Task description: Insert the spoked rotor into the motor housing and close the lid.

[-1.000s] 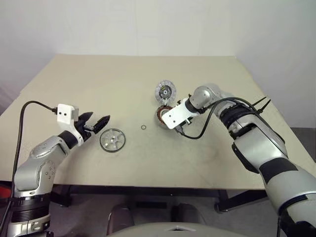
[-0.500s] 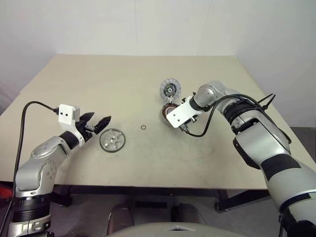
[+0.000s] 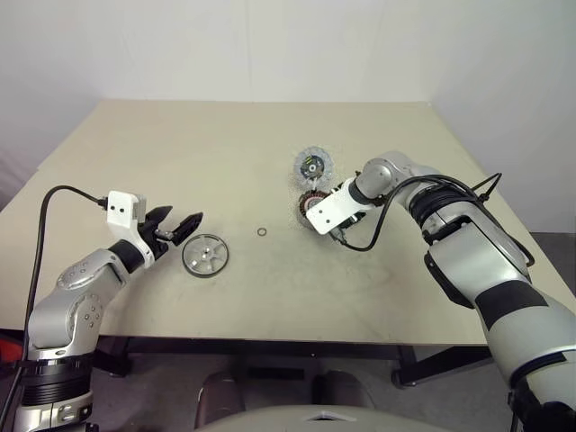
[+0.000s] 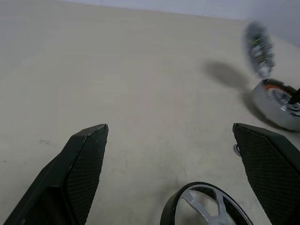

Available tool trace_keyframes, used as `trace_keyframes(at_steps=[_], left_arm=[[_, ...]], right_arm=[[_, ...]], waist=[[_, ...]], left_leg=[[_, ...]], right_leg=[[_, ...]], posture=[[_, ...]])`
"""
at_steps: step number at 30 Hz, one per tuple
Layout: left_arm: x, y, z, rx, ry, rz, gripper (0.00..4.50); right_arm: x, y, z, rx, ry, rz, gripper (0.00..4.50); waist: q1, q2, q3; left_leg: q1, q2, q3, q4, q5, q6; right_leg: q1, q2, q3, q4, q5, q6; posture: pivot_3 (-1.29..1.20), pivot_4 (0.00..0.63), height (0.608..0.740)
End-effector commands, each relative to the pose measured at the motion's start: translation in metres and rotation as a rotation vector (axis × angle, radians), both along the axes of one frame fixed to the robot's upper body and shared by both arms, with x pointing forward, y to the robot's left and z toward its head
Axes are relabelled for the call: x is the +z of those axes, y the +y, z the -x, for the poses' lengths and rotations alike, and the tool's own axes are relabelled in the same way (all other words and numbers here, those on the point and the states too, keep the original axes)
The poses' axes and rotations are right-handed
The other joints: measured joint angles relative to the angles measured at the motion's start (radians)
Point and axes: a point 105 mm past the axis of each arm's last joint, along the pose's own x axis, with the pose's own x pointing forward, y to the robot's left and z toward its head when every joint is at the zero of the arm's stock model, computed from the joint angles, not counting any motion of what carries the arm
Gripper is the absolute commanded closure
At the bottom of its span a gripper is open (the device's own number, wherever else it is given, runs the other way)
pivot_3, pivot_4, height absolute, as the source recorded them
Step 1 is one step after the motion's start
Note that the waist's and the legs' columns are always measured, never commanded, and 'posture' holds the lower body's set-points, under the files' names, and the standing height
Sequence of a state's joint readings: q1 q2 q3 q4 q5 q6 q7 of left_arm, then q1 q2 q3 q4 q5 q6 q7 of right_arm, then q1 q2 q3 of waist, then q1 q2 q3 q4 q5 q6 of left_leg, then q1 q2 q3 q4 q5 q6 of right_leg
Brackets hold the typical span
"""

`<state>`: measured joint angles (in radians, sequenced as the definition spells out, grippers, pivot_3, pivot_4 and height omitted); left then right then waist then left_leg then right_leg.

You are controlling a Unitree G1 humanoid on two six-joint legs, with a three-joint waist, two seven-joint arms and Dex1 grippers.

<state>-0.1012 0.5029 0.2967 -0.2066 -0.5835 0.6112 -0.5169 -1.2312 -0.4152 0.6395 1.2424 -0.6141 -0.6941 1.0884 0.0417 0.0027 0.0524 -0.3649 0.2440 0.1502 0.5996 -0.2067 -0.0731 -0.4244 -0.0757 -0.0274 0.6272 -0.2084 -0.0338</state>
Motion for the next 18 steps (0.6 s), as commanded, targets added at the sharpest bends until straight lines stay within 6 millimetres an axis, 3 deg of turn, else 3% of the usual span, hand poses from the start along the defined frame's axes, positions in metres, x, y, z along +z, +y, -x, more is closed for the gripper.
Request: trace_keyframes(at_steps=[1, 2, 3, 8, 12, 15, 18], left_arm=[[0.013, -0.002, 0.0, -0.006, -0.049, -0.008, 0.0], [0.013, -0.002, 0.0, -0.005, -0.05, -0.008, 0.0], [0.013, -0.001, 0.0, -0.005, -0.05, -0.009, 0.0], [0.013, -0.002, 0.0, -0.006, -0.05, -0.007, 0.0], [0.012, -0.003, 0.0, -0.01, -0.047, -0.004, 0.0], [0.012, -0.003, 0.0, -0.012, -0.046, -0.002, 0.0], [0.01, -0.004, 0.001, -0.017, -0.04, 0.002, 0.0]], right_arm=[[0.018, 0.006, -0.006, 0.025, -0.064, -0.026, 0.49], [0.02, 0.008, -0.007, 0.028, -0.073, -0.029, 0.08], [0.021, 0.009, -0.008, 0.028, -0.076, -0.032, 0.03], [0.029, 0.013, -0.006, 0.046, -0.069, -0.055, 0.03], [0.046, 0.028, -0.002, 0.097, -0.067, -0.148, 0.03], [0.068, 0.047, 0.0, 0.102, -0.069, -0.295, 0.03], [0.085, 0.08, 0.009, 0.056, 0.022, -0.571, 0.03]], waist=[[0.0, 0.0, 0.0], [0.0, 0.0, 0.0], [0.0, 0.0, 0.0], [0.0, 0.0, 0.0], [0.0, 0.0, 0.0], [-0.001, 0.0, 0.0], [-0.002, 0.0, 0.0]], left_leg=[[0.0, 0.0, 0.0, 0.0, 0.0, 0.0], [0.0, 0.0, 0.0, 0.0, 0.0, 0.0], [0.0, 0.0, 0.0, 0.0, 0.0, 0.0], [0.0, 0.0, 0.0, 0.0, 0.0, 0.0], [0.0, 0.0, 0.0, 0.001, 0.0, 0.0], [0.0, 0.0, 0.0, 0.002, 0.0, 0.0], [0.0, 0.001, 0.0, 0.003, 0.0, 0.0]], right_leg=[[0.0, 0.0, 0.0, 0.0, 0.0, 0.0], [0.0, 0.0, 0.0, 0.0, 0.0, 0.0], [0.0, 0.0, 0.0, 0.0, 0.0, 0.0], [0.0, 0.0, 0.0, 0.001, 0.0, 0.0], [0.0, 0.0, 0.0, 0.001, 0.0, 0.0], [0.0, 0.0, 0.0, 0.002, 0.0, 0.0], [0.0, 0.0, 0.001, 0.004, 0.0, 0.0]], posture=[[0.0, 0.0, 0.74], [0.0, 0.0, 0.74], [0.0, 0.0, 0.74], [0.0, 0.0, 0.74], [0.0, 0.0, 0.74], [0.0, 0.0, 0.74], [0.0, 0.0, 0.74]])
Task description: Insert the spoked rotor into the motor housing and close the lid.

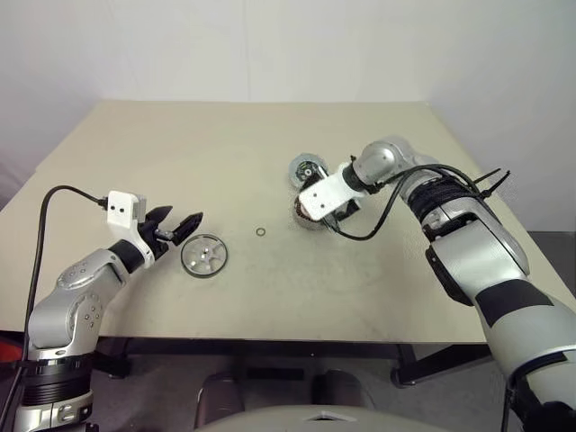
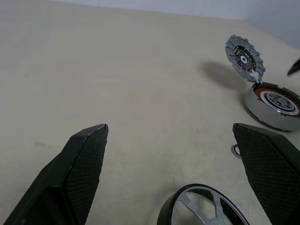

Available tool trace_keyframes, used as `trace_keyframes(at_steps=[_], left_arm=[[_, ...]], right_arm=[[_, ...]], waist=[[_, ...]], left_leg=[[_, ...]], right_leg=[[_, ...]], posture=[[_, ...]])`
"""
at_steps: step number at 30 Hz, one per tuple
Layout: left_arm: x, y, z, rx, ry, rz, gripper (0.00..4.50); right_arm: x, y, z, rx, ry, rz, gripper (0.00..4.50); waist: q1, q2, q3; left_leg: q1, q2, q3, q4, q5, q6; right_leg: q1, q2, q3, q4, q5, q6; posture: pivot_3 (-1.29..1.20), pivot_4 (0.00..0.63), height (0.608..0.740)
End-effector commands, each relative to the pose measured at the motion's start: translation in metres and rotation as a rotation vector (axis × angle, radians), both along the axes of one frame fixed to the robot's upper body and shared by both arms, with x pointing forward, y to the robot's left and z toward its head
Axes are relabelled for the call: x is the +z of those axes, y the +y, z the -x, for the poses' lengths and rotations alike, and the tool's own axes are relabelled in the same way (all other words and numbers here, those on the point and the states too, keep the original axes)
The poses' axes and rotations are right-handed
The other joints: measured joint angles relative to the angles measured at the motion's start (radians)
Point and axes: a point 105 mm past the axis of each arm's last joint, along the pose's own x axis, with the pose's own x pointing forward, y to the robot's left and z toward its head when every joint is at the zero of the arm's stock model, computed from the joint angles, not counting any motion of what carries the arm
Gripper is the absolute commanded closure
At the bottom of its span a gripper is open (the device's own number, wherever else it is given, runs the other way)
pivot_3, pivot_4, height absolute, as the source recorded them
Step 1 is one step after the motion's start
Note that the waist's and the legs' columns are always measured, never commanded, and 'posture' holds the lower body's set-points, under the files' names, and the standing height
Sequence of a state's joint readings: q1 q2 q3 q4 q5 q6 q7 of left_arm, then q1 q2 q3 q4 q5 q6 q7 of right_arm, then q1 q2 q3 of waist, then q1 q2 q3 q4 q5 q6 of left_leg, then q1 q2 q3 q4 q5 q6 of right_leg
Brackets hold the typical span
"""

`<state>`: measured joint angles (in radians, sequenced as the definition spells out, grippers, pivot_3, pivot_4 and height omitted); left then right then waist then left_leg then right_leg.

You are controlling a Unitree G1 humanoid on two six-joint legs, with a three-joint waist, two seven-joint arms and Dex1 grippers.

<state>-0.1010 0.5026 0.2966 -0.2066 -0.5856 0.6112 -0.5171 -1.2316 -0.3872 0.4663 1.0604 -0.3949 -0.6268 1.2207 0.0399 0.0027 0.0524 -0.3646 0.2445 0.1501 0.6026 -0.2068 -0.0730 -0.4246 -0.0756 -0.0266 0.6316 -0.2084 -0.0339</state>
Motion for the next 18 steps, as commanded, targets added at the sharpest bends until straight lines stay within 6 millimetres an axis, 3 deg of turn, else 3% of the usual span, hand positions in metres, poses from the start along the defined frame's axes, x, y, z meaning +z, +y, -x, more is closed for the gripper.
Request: trace_keyframes(at_steps=[1, 7, 12, 18], left_arm=[[0.01, -0.004, 0.001, -0.019, -0.039, 0.001, 0.0], [0.018, -0.011, 0.0, -0.062, -0.049, 0.027, 0.0], [0.021, -0.008, -0.001, -0.077, -0.047, 0.025, 0.0], [0.023, -0.008, -0.002, -0.084, -0.048, 0.01, 0.0]], right_arm=[[0.032, 0.039, 0.01, -0.024, 0.104, -0.334, 0.03], [0.004, 0.067, 0.018, -0.305, 0.427, -0.655, 0.03], [-0.026, 0.071, 0.027, -0.411, 0.513, -0.644, 0.03], [-0.053, 0.072, 0.024, -0.519, 0.59, -0.631, 0.03]], waist=[[0.0, -0.001, 0.0], [0.02, -0.001, 0.0], [0.031, -0.001, 0.0], [0.028, -0.001, 0.0]], left_leg=[[0.0, 0.0, 0.0, 0.0, 0.0, 0.0], [0.005, 0.001, 0.0, 0.002, 0.002, -0.004], [0.009, 0.0, -0.001, 0.001, 0.004, -0.007], [0.015, 0.0, -0.001, -0.005, 0.006, -0.01]], right_leg=[[0.0, 0.0, 0.0, 0.001, 0.0, 0.0], [0.001, 0.0, 0.0, 0.008, -0.001, -0.002], [0.003, 0.0, 0.001, 0.01, -0.001, -0.002], [0.004, 0.001, 0.002, 0.009, -0.001, -0.001]], posture=[[0.0, 0.0, 0.74], [0.0, 0.0, 0.74], [0.0, 0.0, 0.74], [0.0, 0.0, 0.74]])
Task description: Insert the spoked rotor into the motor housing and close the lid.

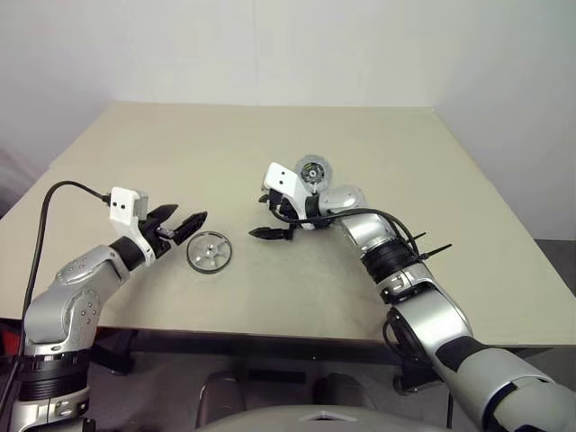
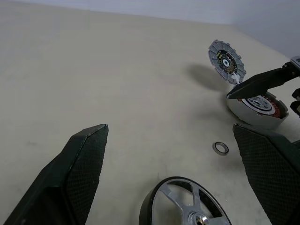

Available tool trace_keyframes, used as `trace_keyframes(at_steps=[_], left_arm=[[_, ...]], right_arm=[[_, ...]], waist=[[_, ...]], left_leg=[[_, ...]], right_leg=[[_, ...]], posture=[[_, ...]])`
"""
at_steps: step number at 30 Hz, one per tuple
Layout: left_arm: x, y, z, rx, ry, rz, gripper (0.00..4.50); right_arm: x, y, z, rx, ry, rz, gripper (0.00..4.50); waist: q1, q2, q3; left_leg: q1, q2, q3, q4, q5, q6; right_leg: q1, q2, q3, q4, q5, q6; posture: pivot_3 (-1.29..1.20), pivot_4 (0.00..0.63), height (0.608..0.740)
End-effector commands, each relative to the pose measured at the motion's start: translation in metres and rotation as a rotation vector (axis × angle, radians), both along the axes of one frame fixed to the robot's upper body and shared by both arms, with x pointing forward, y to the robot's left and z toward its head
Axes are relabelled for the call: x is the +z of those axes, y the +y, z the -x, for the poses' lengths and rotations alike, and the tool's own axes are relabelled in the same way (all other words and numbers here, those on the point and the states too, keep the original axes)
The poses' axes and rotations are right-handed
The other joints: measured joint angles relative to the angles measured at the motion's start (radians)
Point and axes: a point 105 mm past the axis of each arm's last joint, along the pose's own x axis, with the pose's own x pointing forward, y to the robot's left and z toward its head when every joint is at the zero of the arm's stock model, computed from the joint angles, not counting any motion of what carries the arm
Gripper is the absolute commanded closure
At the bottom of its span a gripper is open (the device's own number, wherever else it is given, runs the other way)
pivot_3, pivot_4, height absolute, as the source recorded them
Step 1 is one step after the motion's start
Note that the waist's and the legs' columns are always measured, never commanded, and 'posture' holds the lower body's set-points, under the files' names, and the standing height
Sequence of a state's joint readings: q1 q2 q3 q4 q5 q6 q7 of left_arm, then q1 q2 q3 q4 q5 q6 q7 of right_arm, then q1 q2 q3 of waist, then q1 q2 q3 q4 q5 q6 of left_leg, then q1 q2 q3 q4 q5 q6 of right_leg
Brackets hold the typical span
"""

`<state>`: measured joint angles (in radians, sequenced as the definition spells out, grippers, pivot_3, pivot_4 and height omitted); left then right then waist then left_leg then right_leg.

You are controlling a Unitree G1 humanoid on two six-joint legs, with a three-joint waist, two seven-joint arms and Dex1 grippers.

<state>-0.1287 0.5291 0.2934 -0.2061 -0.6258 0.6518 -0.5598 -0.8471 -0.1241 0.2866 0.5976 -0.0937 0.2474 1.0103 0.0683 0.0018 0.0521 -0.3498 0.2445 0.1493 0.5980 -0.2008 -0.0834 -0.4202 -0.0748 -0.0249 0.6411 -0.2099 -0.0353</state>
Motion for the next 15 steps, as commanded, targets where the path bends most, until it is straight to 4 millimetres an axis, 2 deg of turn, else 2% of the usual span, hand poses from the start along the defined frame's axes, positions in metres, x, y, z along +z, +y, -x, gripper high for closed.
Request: trace_keyframes(at_steps=[1, 8, 15], left_arm=[[0.016, -0.002, -0.001, -0.015, -0.053, -0.01, 0.0], [0.014, 0.0, 0.004, -0.012, -0.047, -0.007, 0.0], [0.014, 0.001, 0.009, -0.024, -0.042, -0.002, 0.0]], right_arm=[[-0.01, 0.002, -0.002, -0.04, 0.054, -0.01, 0.03], [-0.033, 0.0, -0.002, -0.071, 0.103, 0.025, 0.03], [-0.035, -0.005, -0.01, -0.106, 0.093, 0.037, 0.03]], waist=[[0.0, 0.0, 0.0], [0.0, 0.0, 0.0], [0.0, 0.0, 0.0]], left_leg=[[0.0, 0.0, 0.0, -0.001, 0.0, 0.0], [-0.001, 0.0, 0.0, -0.001, 0.0, 0.0], [-0.001, 0.0, 0.0, -0.001, 0.0, 0.0]], right_leg=[[0.0, 0.0, 0.0, 0.0, 0.0, 0.0], [0.0, 0.0, 0.0, -0.002, 0.0, 0.0], [0.0, 0.0, 0.0, -0.002, 0.0, 0.0]], posture=[[0.0, 0.0, 0.74], [0.0, 0.0, 0.74], [0.0, 0.0, 0.74]])
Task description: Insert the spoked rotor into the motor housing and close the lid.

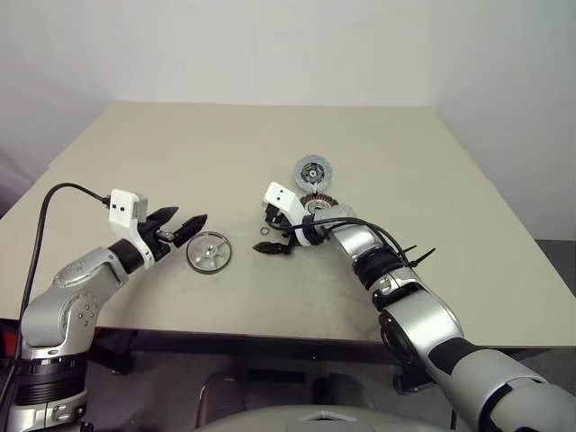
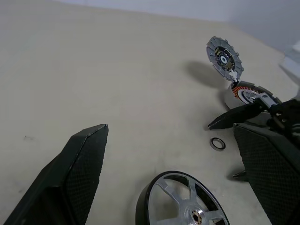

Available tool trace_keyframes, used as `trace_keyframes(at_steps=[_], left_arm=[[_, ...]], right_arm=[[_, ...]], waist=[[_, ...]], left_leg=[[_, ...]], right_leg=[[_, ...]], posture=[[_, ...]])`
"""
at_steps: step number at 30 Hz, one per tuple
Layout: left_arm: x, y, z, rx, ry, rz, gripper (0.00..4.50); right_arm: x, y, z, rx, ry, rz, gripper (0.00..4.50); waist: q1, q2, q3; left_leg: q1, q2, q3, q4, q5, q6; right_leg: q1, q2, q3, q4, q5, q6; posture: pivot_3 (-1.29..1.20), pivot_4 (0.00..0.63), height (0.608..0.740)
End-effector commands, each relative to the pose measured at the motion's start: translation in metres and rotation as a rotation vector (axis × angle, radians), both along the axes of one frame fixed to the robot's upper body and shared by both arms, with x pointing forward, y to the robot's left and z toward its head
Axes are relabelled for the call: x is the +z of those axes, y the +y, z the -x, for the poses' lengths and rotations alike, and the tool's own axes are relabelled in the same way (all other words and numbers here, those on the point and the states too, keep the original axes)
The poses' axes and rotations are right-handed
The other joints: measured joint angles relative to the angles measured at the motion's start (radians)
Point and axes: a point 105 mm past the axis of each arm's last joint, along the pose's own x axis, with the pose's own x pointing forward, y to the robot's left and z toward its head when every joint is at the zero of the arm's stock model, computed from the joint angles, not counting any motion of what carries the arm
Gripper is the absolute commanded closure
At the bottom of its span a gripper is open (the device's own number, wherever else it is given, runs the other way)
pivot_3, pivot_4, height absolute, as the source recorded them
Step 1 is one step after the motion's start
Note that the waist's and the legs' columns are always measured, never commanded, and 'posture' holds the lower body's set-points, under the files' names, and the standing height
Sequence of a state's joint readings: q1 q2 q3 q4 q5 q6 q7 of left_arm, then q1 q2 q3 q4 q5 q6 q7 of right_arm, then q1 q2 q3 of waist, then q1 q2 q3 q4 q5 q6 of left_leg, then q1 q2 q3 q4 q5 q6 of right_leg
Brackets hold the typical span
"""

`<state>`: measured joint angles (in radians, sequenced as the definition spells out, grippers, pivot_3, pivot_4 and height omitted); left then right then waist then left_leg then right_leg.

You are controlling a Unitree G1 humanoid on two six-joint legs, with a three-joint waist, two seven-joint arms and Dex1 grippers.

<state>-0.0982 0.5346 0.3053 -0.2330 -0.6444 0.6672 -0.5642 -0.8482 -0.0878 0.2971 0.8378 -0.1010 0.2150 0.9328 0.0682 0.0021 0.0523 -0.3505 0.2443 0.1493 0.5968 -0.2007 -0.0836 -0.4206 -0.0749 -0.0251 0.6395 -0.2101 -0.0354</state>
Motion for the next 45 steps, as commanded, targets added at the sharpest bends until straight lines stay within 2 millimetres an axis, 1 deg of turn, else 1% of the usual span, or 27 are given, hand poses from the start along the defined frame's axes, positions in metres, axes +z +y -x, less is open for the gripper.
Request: trace_keyframes(at_steps=[1, 10, 12, 14, 15, 17, 21, 23, 29, 33, 38, 40, 43, 45], left_arm=[[0.016, 0.0, 0.002, -0.018, -0.056, -0.008, 0.0], [0.015, -0.002, 0.004, -0.029, -0.056, -0.017, 0.0], [0.016, -0.001, 0.003, -0.027, -0.058, -0.021, 0.0], [0.016, 0.0, 0.003, -0.024, -0.06, -0.025, 0.0], [0.016, 0.0, 0.003, -0.022, -0.062, -0.027, 0.0], [0.017, 0.002, 0.002, -0.017, -0.063, -0.03, 0.0], [0.017, 0.004, 0.002, -0.012, -0.065, -0.033, 0.0], [0.018, 0.004, 0.002, -0.009, -0.067, -0.034, 0.0], [0.018, 0.005, 0.002, -0.005, -0.069, -0.036, 0.0], [0.017, 0.005, 0.002, -0.003, -0.066, -0.035, 0.0], [0.016, 0.006, 0.001, 0.0, -0.064, -0.033, 0.0], [0.016, 0.006, 0.001, 0.001, -0.064, -0.032, 0.0], [0.016, 0.005, 0.0, 0.001, -0.064, -0.031, 0.0], [0.016, 0.005, 0.0, 0.0, -0.064, -0.03, 0.0]], right_arm=[[0.014, 0.002, -0.009, -0.01, -0.058, -0.016, 0.03], [0.008, -0.011, -0.018, -0.07, -0.06, -0.002, 0.03], [0.007, -0.013, -0.019, -0.074, -0.064, 0.005, 0.43], [0.005, -0.015, -0.018, -0.07, -0.065, 0.011, 0.97], [0.003, -0.017, -0.016, -0.058, -0.066, 0.02, 1.37], [0.0, -0.018, -0.015, -0.045, -0.066, 0.03, 1.93], [-0.001, -0.021, -0.015, -0.043, -0.073, 0.041, 3.33], [0.0, -0.021, -0.015, -0.039, -0.08, 0.045, 3.87], [0.002, -0.021, -0.015, -0.028, -0.092, 0.046, 3.87], [0.009, -0.014, -0.007, 0.046, -0.084, 0.013, 3.87], [0.029, -0.003, 0.018, 0.229, -0.073, -0.05, 3.87], [0.038, -0.001, 0.025, 0.268, -0.08, -0.071, 3.87], [0.055, -0.001, 0.02, 0.244, -0.111, -0.102, 3.87], [0.064, -0.005, 0.011, 0.198, -0.137, -0.112, 3.87]], waist=[[0.0, 0.0, 0.0], [0.001, 0.0, 0.0], [0.001, 0.0, 0.0], [0.001, 0.0, 0.0], [0.001, 0.0, 0.0], [0.001, 0.0, 0.0], [0.002, 0.0, 0.0], [0.003, 0.0, 0.0], [0.003, 0.0, 0.0], [0.003, 0.0, 0.0], [0.0, 0.0, 0.0], [-0.002, 0.0, 0.0], [-0.002, 0.0, 0.0], [-0.001, 0.0, 0.0]], left_leg=[[0.0, 0.0, 0.0, 0.0, 0.0, 0.0], [0.0, 0.0, 0.0, 0.0, 0.0, 0.0], [0.0, 0.0, 0.0, 0.0, 0.0, 0.0], [0.0, 0.0, 0.0, 0.0, 0.0, 0.0], [0.0, 0.0, 0.0, 0.0, 0.0, 0.0], [0.0, 0.0, 0.0, 0.0, 0.0, 0.0], [0.0, 0.0, 0.0, 0.0, 0.0, 0.0], [0.0, -0.001, 0.0, 0.0, 0.0, 0.0], [0.0, -0.001, 0.0, 0.0, 0.0, 0.0], [0.0, -0.001, 0.0, 0.0, 0.0, 0.0], [-0.001, 0.0, 0.0, 0.0, 0.0, 0.0], [-0.001, 0.0, 0.0, -0.001, 0.0, 0.0], [0.0, 0.0, 0.0, -0.001, 0.0, 0.0], [0.0, 0.0, 0.0, -0.001, 0.0, 0.0]], right_leg=[[0.0, 0.0, 0.0, 0.0, 0.0, 0.0], [0.0, 0.0, 0.0, 0.0, 0.0, 0.0], [0.0, 0.0, 0.0, 0.0, 0.0, 0.0], [0.0, 0.0, 0.0, 0.0, 0.0, 0.0], [0.0, 0.0, 0.0, 0.0, 0.0, 0.0], [0.0, 0.0, 0.0, 0.0, 0.0, 0.0], [0.0, -0.001, 0.0, 0.0, 0.0, 0.0], [0.001, -0.001, 0.0, 0.001, 0.0, 0.0], [0.001, -0.001, 0.0, 0.001, 0.0, 0.0], [0.001, -0.001, 0.0, 0.0, 0.0, 0.0], [0.001, 0.0, 0.0, -0.001, 0.0, 0.0], [0.0, 0.0, 0.0, -0.001, 0.0, 0.0], [0.0, 0.001, 0.0, -0.001, 0.0, 0.0], [0.0, 0.0, 0.0, -0.001, 0.0, 0.0]], posture=[[0.0, 0.0, 0.74], [0.0, 0.0, 0.74], [0.0, 0.0, 0.74], [0.0, 0.0, 0.74], [0.0, 0.0, 0.74], [0.0, 0.0, 0.74], [0.0, 0.0, 0.74], [0.0, 0.0, 0.74], [0.0, 0.0, 0.74], [0.0, 0.0, 0.74], [0.0, 0.0, 0.74], [0.0, 0.0, 0.74], [0.0, 0.0, 0.74], [0.0, 0.0, 0.74]])
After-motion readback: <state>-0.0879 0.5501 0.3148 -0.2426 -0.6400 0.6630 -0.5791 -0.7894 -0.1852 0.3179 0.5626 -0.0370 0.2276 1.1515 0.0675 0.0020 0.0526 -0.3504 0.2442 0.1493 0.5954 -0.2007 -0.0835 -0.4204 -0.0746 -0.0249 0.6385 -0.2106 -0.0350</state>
